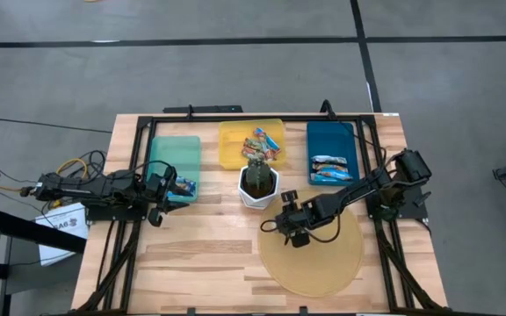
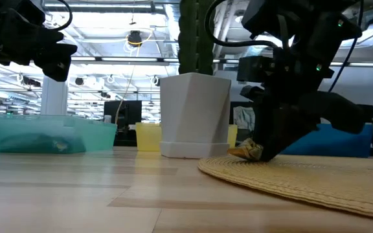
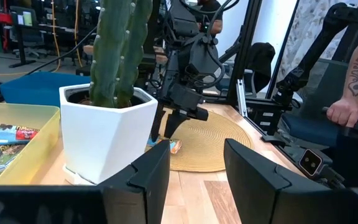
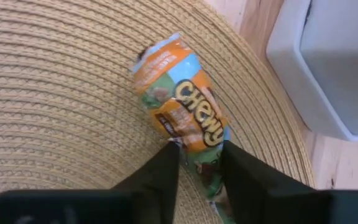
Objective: Pick and place Granola Bars by type
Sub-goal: Put the orange granola bar into the blue bin
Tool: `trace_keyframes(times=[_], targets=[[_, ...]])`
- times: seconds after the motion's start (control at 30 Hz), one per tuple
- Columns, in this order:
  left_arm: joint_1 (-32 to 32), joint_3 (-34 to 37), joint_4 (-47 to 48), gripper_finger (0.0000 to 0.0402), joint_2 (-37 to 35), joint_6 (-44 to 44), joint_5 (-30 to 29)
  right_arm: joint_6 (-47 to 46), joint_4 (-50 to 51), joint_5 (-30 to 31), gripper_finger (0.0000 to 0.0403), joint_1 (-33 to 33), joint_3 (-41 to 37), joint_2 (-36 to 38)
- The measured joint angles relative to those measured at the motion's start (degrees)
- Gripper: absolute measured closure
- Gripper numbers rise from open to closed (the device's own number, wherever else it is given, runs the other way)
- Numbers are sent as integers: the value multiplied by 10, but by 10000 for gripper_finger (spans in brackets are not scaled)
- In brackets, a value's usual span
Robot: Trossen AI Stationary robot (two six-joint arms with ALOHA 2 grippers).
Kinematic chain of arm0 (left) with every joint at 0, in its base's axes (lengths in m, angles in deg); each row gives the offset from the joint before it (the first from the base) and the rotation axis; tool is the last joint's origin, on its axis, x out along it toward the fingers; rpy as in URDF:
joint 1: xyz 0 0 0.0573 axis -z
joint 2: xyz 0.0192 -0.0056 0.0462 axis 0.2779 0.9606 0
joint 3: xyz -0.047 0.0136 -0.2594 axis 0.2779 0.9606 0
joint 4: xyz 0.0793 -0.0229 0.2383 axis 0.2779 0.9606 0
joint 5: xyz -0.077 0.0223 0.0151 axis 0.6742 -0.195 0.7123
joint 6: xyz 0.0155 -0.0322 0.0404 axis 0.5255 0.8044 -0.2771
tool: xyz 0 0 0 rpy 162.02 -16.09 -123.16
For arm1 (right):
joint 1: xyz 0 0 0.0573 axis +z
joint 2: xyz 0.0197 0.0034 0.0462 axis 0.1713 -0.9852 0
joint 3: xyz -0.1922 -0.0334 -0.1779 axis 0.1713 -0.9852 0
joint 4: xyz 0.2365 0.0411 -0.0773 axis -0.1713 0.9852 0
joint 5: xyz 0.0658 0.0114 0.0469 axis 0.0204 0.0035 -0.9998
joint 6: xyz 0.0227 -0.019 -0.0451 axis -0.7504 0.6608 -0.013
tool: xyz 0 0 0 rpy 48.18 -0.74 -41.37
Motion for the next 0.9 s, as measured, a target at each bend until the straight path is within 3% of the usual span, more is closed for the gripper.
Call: trace_keyframes(times=[0.17,0.3,0.67,0.9], targets=[[0,0,0,257,0,0,0,-8,0,1,354,0,0,0],[0,0,0,257,0,0,0,-19,0,2,384,0,0,1],[0,0,0,257,0,0,0,-23,53,7,386,0,0,71],[0,0,0,257,0,0,0,-104,130,-8,391,1,0,159]])
